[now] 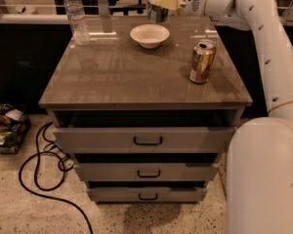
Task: Place green can into paper bowl
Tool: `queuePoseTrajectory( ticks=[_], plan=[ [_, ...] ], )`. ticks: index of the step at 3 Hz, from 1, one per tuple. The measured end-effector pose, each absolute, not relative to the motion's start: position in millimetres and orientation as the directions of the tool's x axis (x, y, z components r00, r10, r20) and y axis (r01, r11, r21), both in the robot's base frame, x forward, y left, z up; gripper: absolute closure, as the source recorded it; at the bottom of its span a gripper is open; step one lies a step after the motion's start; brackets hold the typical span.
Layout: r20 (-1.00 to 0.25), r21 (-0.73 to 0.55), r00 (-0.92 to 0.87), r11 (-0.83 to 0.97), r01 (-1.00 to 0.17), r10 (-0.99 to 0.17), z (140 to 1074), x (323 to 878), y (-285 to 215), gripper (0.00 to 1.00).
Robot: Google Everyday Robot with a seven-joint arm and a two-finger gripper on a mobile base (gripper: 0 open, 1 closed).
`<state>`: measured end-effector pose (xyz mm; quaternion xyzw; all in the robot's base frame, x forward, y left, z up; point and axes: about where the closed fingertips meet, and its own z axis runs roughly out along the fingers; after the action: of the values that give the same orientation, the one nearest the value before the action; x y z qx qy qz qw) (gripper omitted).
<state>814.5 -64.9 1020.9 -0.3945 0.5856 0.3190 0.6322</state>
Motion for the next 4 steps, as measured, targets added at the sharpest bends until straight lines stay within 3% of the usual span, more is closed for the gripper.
queuePoseTrajectory(
  ticks=[2,4],
  plan=[
    [-0.99,-0.121,0.053,0.595,-0.794,-0.131,1022.8,842.5,-56.9,1.0],
    [-0.998,-0.033,-0.008,0.647,-0.761,-0.06,997.6,877.0,-50.8,1.0]
  ],
)
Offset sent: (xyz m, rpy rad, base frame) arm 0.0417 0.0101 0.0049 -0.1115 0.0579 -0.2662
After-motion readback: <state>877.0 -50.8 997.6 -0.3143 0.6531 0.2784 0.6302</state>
